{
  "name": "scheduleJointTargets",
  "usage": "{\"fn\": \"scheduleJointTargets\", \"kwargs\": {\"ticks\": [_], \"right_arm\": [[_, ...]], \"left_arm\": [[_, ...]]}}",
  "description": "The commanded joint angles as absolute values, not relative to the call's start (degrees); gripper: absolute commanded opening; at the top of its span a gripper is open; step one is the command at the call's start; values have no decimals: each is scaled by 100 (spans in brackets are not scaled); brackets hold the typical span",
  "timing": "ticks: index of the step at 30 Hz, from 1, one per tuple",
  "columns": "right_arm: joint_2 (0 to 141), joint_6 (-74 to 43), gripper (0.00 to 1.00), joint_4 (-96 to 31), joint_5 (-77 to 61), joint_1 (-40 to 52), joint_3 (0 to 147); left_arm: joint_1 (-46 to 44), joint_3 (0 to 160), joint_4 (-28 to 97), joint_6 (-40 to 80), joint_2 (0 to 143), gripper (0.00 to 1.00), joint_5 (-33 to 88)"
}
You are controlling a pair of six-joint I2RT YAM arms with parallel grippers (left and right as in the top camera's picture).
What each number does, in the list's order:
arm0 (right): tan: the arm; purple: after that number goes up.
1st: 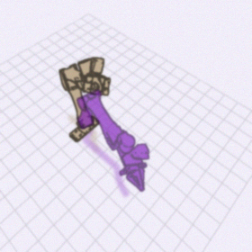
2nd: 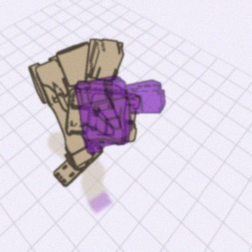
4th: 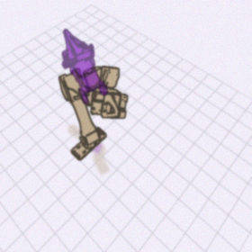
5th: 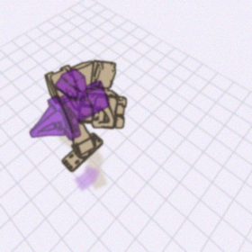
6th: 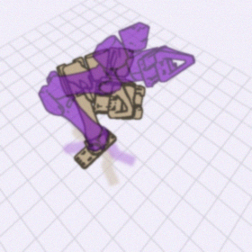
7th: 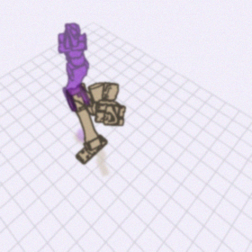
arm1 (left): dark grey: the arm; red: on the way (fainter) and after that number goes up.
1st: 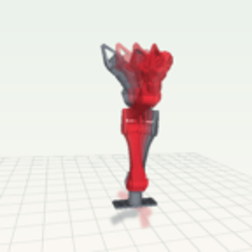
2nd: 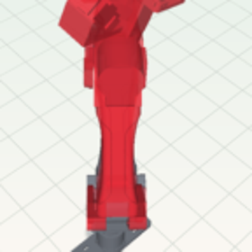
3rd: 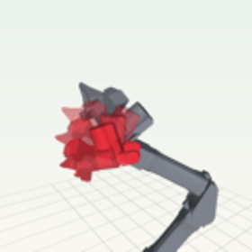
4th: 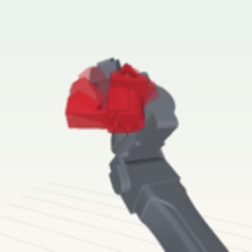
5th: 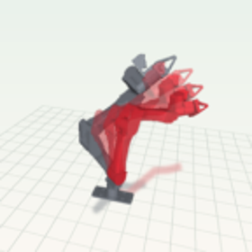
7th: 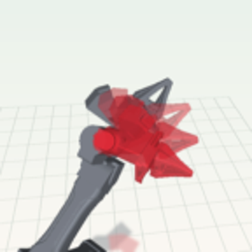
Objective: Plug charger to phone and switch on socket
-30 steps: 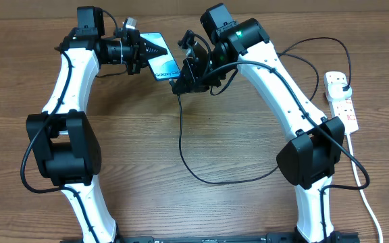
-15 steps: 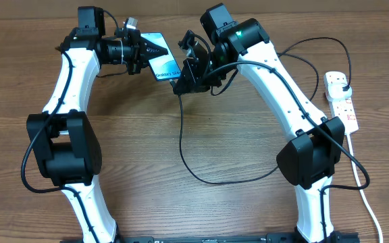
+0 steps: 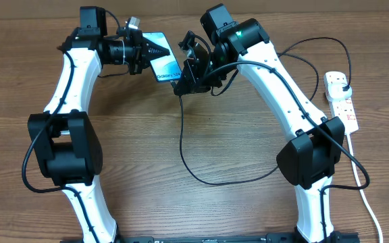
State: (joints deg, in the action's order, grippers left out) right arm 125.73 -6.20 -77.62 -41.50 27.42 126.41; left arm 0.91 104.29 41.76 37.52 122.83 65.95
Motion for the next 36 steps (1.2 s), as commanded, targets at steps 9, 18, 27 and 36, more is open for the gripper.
{"fn": "scheduleJointTargets", "kwargs": {"ticks": [9, 18, 27, 36], "right_arm": [[12293, -602, 4, -7658, -3968, 2722, 12595], [12293, -624, 4, -7572, -3968, 2718, 12595], [12293, -751, 4, -7463, -4014, 2606, 12595], [12293, -773, 4, -7356, -4012, 2606, 12595]], "left_arm": [[-69, 10512, 4217, 3640, 12248, 4, 7317], [-84, 10512, 4219, 3516, 12248, 4, 7533], [-110, 10512, 4477, 3164, 12248, 4, 7649], [-303, 10512, 4482, 3166, 12248, 4, 7653]]}}
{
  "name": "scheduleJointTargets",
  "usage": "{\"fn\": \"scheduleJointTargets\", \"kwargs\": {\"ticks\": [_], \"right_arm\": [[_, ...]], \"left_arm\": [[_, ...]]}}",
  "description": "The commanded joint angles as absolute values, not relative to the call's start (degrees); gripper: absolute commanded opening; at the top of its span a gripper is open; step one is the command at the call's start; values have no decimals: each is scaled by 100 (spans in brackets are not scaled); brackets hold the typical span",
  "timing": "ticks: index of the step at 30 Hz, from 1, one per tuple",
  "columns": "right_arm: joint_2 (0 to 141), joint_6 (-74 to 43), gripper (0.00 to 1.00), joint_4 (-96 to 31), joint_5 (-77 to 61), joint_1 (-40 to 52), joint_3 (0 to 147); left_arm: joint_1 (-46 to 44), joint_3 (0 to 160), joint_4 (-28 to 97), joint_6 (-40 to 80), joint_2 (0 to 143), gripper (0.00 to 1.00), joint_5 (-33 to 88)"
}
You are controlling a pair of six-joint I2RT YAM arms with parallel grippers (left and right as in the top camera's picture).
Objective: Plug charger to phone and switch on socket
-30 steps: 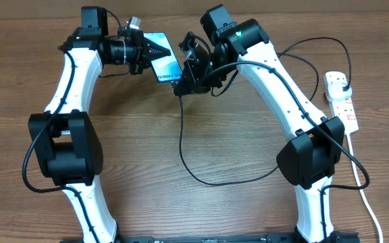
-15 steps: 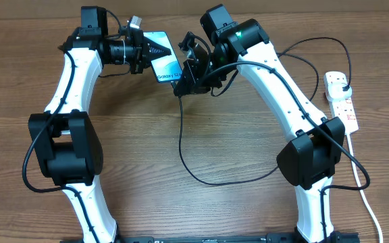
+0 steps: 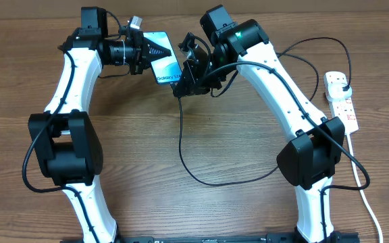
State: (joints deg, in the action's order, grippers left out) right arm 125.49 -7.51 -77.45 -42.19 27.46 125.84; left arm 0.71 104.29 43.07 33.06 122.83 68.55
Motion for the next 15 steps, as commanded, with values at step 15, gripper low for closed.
{"fn": "scheduleJointTargets", "kwargs": {"ticks": [15], "right_arm": [[12293, -858, 4, -7247, -4007, 2574, 12595]], "left_arm": [[-482, 10512, 4670, 2971, 12248, 4, 7918]]}}
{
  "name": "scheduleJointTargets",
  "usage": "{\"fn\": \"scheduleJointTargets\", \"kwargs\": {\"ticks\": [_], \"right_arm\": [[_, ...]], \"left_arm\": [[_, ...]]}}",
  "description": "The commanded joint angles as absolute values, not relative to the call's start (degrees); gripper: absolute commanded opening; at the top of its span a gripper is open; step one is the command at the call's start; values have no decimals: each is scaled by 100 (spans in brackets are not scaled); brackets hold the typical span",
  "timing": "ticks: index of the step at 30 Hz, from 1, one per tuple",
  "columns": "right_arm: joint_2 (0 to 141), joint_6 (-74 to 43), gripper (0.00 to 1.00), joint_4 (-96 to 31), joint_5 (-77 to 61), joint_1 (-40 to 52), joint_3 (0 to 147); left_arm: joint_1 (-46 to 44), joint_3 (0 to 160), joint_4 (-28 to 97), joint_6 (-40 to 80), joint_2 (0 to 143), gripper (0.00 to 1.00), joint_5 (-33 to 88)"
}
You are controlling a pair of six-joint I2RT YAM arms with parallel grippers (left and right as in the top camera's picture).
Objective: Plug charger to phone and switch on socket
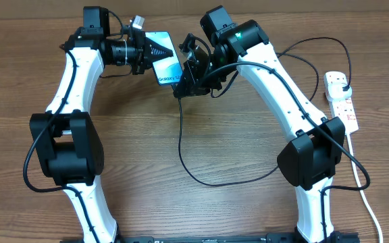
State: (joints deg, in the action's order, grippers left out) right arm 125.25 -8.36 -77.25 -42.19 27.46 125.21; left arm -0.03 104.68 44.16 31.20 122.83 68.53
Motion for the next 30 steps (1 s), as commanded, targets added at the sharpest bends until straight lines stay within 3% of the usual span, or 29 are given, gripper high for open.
{"fn": "scheduleJointTargets", "kwargs": {"ticks": [1, 13, 20, 30], "right_arm": [[12293, -858, 4, -7249, -4007, 2571, 12595], [12293, -854, 5, -7356, -4007, 2569, 12595], [12293, -720, 25, -7550, -4007, 2569, 12595], [12293, -620, 39, -7710, -3988, 2569, 12595]], "left_arm": [[-482, 10512, 4670, 2969, 12248, 5, 7915], [-480, 10512, 4652, 2886, 12248, 4, 7559], [-478, 10512, 4650, 2873, 12248, 4, 7111], [-462, 10512, 4886, 2110, 12250, 4, 6342]]}}
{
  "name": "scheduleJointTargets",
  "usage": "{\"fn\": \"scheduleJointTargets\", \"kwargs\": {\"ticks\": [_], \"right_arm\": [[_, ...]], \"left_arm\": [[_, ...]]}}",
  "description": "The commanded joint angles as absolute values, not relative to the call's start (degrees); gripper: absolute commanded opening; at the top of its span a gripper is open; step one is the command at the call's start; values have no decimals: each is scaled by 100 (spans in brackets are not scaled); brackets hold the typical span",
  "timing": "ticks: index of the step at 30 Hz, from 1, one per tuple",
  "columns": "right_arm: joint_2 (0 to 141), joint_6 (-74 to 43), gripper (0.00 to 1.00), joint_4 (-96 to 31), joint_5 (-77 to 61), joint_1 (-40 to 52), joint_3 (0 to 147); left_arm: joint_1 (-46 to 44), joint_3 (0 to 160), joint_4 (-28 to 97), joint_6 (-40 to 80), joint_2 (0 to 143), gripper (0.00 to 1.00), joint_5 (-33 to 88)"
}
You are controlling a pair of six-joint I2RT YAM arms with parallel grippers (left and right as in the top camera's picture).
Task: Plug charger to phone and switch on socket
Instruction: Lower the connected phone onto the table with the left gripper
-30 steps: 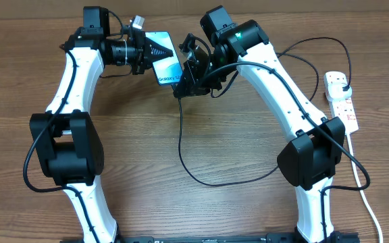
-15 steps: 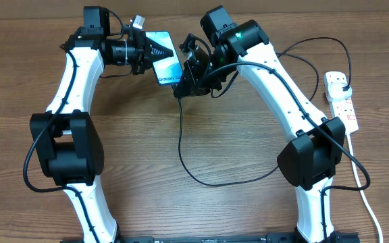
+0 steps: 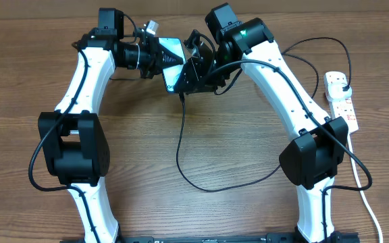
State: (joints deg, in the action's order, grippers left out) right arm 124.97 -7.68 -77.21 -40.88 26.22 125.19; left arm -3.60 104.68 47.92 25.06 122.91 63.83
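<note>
The phone (image 3: pixel 173 67), with a light blue back, is held off the table at the back centre by my left gripper (image 3: pixel 162 57), which is shut on its left end. Its lower right end meets my right gripper (image 3: pixel 187 79), which is shut on the charger plug; the plug itself is hidden between the fingers and the phone. The black charger cable (image 3: pixel 179 145) hangs down from there and loops across the table. The white socket strip (image 3: pixel 344 108) lies at the right edge, with a black adapter (image 3: pixel 342 84) plugged into its far end.
The cable's loop (image 3: pixel 211 190) lies on the brown wooden table (image 3: pixel 147 162) between the two arm bases. A white lead (image 3: pixel 370 209) runs from the socket strip toward the front right corner.
My left arm has shifted to the right, carrying the phone with it. The phone now sits tight against my right gripper and shows less of its back. The right gripper has barely moved.
In all three earlier moments my left gripper held the phone at the back centre, with my right gripper holding the cable's plug at its lower right end. The two closed in slightly each time, and now the phone is pushed up against the right gripper.
</note>
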Motion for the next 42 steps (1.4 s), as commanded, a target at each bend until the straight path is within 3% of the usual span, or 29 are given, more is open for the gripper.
{"fn": "scheduleJointTargets", "kwargs": {"ticks": [1, 11, 25, 42], "right_arm": [[12293, -591, 41, -7734, -3986, 2569, 12595], [12293, -596, 44, -7861, -3721, 2569, 12595], [12293, -593, 53, -7964, -3642, 2569, 12595], [12293, -593, 53, -8034, -3472, 2569, 12595]], "left_arm": [[-449, 10512, 4978, 2047, 12250, 4, 6191], [-250, 10510, 5951, 864, 12252, 4, 4934], [495, 10501, 6208, -565, 12298, 4, 4797], [567, 10499, 6217, -469, 13882, 4, 4786]]}}
